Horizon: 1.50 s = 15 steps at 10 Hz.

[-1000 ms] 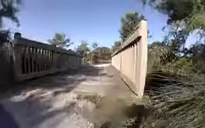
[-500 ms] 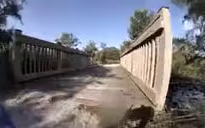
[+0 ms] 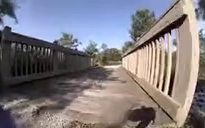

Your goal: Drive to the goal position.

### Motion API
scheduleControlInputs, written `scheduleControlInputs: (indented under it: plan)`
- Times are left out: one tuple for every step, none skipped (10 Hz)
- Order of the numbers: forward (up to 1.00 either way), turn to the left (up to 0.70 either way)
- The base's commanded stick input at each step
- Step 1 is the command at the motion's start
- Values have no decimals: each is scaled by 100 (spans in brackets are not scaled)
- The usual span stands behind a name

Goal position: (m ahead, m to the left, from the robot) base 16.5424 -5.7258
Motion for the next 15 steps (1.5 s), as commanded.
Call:
scheduleControlInputs:
  plan:
    - [70, 0]
    - [70, 0]
    - [70, 0]
    - [70, 0]
    - [70, 0]
    - [70, 0]
    - [70, 0]
    - [70, 0]
    - [70, 0]
    - [70, 0]
    - [70, 0]
    - [70, 0]
    - [70, 0]
    - [70, 0]
    - [70, 0]
